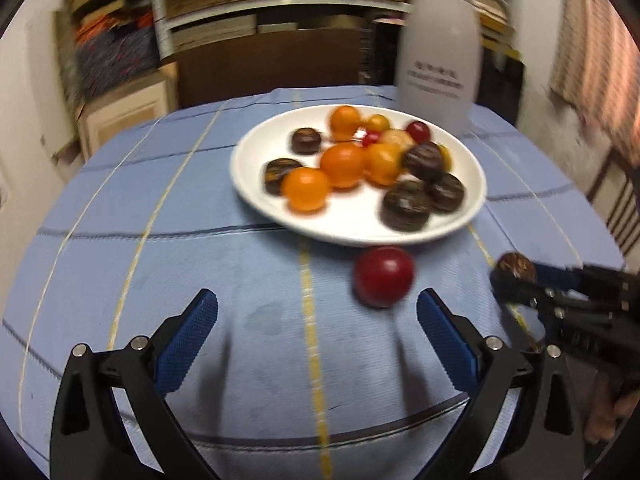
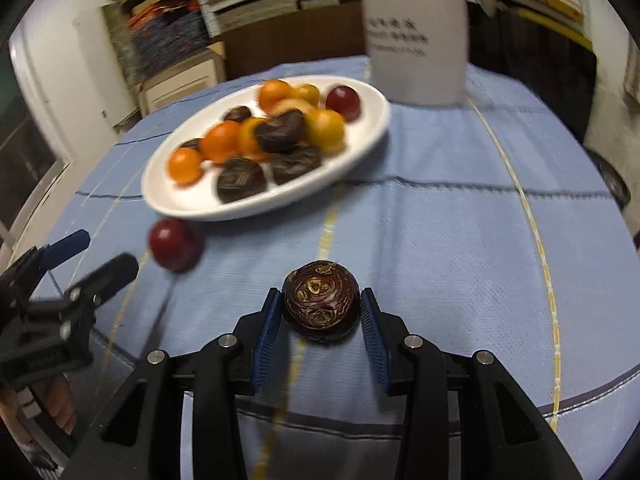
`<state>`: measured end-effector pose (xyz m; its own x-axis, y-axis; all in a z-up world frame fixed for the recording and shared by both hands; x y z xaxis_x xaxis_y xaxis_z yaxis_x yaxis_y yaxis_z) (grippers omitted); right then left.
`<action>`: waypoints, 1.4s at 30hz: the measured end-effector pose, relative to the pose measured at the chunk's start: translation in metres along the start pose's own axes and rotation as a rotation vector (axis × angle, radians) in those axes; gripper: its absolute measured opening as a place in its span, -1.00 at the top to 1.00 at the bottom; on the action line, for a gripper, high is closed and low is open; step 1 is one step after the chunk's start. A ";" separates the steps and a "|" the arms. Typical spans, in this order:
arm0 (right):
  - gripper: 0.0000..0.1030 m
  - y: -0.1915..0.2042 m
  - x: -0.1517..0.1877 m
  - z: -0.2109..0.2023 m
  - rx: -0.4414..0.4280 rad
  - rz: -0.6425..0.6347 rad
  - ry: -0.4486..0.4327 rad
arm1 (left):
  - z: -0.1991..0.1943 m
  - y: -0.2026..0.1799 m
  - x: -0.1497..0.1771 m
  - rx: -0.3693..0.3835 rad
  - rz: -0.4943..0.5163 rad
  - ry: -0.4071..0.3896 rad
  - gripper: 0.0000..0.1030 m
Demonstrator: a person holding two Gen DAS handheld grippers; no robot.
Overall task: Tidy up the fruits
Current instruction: 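Grasp the red tomato with the left tool, then carry the red tomato over the plate with the left tool while the right tool carries the water chestnut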
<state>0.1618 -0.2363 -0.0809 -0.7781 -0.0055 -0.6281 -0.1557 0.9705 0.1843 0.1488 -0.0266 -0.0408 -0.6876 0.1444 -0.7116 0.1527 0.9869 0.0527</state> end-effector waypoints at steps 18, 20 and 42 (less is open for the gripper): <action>0.16 0.004 0.003 0.002 0.040 -0.037 -0.009 | 0.041 -0.023 -0.006 0.180 -0.022 0.075 0.27; 0.16 0.004 0.002 0.002 0.041 -0.039 -0.010 | 0.041 -0.021 -0.006 0.202 -0.040 0.077 0.28; 0.20 0.043 0.018 -0.003 -0.055 -0.133 -0.014 | -0.009 0.011 0.040 0.079 -0.043 0.074 0.28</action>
<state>0.1388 -0.1956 -0.0821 -0.7397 -0.1295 -0.6604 -0.2904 0.9467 0.1397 0.1168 -0.0098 -0.0626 -0.7445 0.1101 -0.6584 0.1759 0.9838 -0.0344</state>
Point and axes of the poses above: each gripper's, at about its wrist camera, not at the fingertips, and z roughly the way its jaws point, y to its left, x to its underside, the point moved 4 cm from there along z, roughly the way its jaws point, and after that the axes turned 1 degree about -y, right-handed, at the moved point
